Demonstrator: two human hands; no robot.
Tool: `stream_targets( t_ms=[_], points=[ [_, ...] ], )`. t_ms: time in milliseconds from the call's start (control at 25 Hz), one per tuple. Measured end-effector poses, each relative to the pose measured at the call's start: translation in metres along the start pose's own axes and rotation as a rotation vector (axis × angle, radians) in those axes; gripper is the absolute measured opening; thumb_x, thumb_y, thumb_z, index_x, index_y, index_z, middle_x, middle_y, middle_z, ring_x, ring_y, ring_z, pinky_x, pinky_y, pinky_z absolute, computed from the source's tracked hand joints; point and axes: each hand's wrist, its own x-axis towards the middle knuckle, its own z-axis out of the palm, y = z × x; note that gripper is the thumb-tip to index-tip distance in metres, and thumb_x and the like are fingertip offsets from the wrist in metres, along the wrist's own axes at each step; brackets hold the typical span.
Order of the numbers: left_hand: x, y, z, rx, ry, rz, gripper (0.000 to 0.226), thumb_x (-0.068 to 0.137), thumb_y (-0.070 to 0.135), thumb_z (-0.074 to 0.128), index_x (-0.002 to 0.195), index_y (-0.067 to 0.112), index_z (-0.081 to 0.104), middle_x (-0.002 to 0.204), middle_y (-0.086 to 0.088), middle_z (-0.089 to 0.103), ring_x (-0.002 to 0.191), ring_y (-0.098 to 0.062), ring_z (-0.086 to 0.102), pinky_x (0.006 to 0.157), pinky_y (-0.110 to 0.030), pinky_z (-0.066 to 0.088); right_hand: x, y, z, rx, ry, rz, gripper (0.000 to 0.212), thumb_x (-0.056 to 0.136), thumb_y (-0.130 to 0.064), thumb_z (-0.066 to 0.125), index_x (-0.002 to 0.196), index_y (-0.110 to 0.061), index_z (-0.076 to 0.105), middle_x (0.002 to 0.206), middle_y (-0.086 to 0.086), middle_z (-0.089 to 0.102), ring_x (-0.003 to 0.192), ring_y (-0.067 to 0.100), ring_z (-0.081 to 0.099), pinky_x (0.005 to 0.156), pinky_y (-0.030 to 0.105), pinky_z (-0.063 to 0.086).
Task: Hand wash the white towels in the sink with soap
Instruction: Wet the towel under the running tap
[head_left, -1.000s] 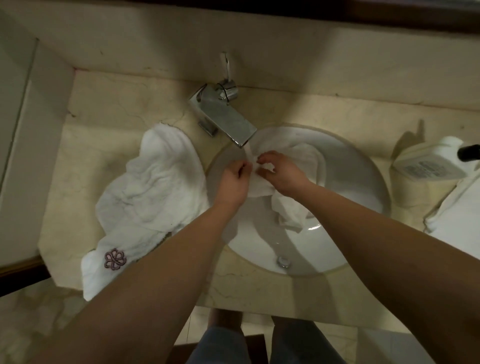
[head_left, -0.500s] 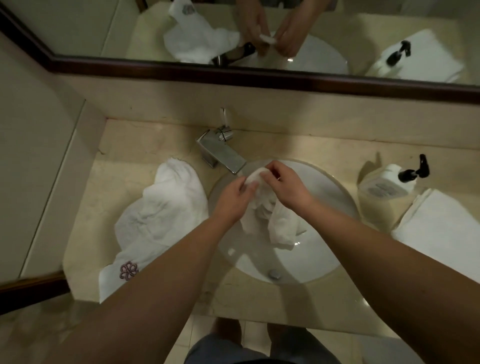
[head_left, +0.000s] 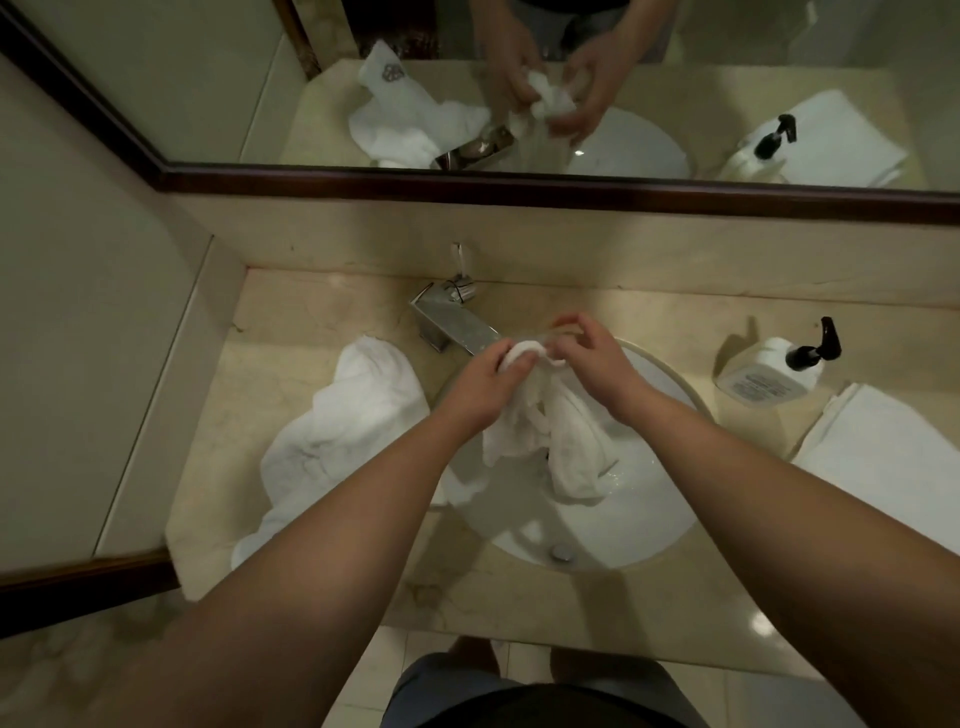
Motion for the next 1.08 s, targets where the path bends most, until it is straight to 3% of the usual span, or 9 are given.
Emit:
stream_targets(
  t_ms=[80, 200, 360, 440, 600, 720, 840, 960, 1080],
  points=[
    [0.000, 0.010, -0.004, -0.071, 0.002, -0.006, 0.018, 0.102, 0.033, 0.053, 0.099, 0.023, 0.067, 0.087, 0.009, 0.064, 0.077, -0.004, 0.058, 0.066, -0.014, 0.045, -0.001, -0.008, 0.001, -0.046, -0.143, 0.037, 0.017, 0.096, -0.016, 0.055, 0.110, -0.016, 0.065, 0.094, -0.005, 0.064, 0.083, 0.005, 0.058, 0.072, 0.019, 0.044],
    [-0.005, 0.013, -0.011, -0.185, 0.031, -0.084, 0.024, 0.103, 0.030, 0.049, 0.100, 0.016, 0.068, 0.093, -0.002, 0.065, 0.085, -0.013, 0.059, 0.075, -0.023, 0.047, -0.001, -0.011, 0.000, -0.115, -0.206, 0.059, 0.019, 0.098, -0.022, 0.056, 0.092, -0.013, 0.071, 0.088, -0.002, 0.065, 0.078, 0.009, 0.056, 0.069, 0.023, 0.042],
    [-0.009, -0.003, -0.014, 0.055, -0.006, -0.187, 0.051, 0.104, 0.055, 0.034, 0.119, 0.018, 0.067, 0.119, -0.009, 0.065, 0.110, -0.023, 0.059, 0.096, -0.039, 0.046, -0.007, -0.007, 0.003, -0.060, -0.153, 0.020, 0.018, 0.095, -0.014, 0.058, 0.090, 0.000, 0.067, 0.084, 0.007, 0.059, 0.076, 0.013, 0.052, 0.066, 0.022, 0.039],
    [-0.008, -0.004, -0.011, 0.147, -0.073, -0.255, 0.063, 0.102, 0.061, 0.025, 0.137, 0.019, 0.058, 0.135, -0.010, 0.057, 0.124, -0.023, 0.052, 0.097, -0.032, 0.038, -0.012, -0.006, 0.004, -0.042, -0.132, -0.011, 0.018, 0.094, -0.011, 0.058, 0.080, -0.003, 0.066, 0.078, 0.003, 0.058, 0.069, 0.007, 0.052, 0.062, 0.018, 0.039],
    [-0.005, 0.000, -0.010, 0.051, -0.037, -0.230, 0.047, 0.107, 0.048, 0.027, 0.123, 0.020, 0.063, 0.122, -0.005, 0.061, 0.125, -0.021, 0.053, 0.097, -0.028, 0.036, -0.012, -0.009, -0.005, -0.086, -0.101, 0.027, 0.030, 0.097, -0.017, 0.052, 0.067, -0.017, 0.056, 0.073, 0.000, 0.053, 0.065, 0.010, 0.045, 0.063, 0.025, 0.036],
    [-0.003, 0.002, -0.007, 0.055, -0.032, -0.140, 0.047, 0.109, 0.037, 0.032, 0.145, 0.011, 0.047, 0.146, -0.001, 0.047, 0.142, -0.013, 0.036, 0.105, -0.019, 0.023, -0.007, -0.010, -0.005, -0.149, -0.257, 0.115, 0.028, 0.101, -0.036, 0.049, 0.082, -0.019, 0.061, 0.079, -0.005, 0.055, 0.070, 0.010, 0.048, 0.072, 0.028, 0.039],
    [-0.005, 0.004, -0.006, 0.038, -0.036, -0.027, 0.030, 0.109, 0.026, 0.035, 0.119, 0.015, 0.060, 0.112, 0.012, 0.055, 0.102, 0.004, 0.049, 0.088, -0.014, 0.036, -0.003, -0.009, -0.001, -0.260, -0.361, 0.183, 0.046, 0.095, -0.053, 0.054, 0.121, -0.017, 0.066, 0.120, -0.005, 0.063, 0.110, 0.013, 0.058, 0.103, 0.035, 0.043],
    [-0.004, -0.001, -0.008, -0.064, 0.026, -0.088, 0.019, 0.104, 0.018, 0.043, 0.088, 0.013, 0.052, 0.076, 0.004, 0.047, 0.065, -0.006, 0.042, 0.063, -0.026, 0.035, 0.000, -0.010, -0.002, -0.179, -0.349, 0.098, 0.028, 0.093, -0.036, 0.064, 0.100, -0.011, 0.072, 0.096, -0.002, 0.068, 0.089, 0.012, 0.061, 0.084, 0.031, 0.048],
    [-0.006, 0.000, -0.011, -0.168, -0.004, -0.244, 0.019, 0.103, 0.025, 0.045, 0.106, 0.013, 0.060, 0.086, 0.001, 0.058, 0.075, -0.012, 0.051, 0.066, -0.026, 0.041, -0.003, -0.019, 0.001, -0.008, -0.304, 0.025, 0.011, 0.096, -0.017, 0.061, 0.089, -0.012, 0.069, 0.084, 0.003, 0.065, 0.076, 0.012, 0.057, 0.070, 0.023, 0.045]
  ],
)
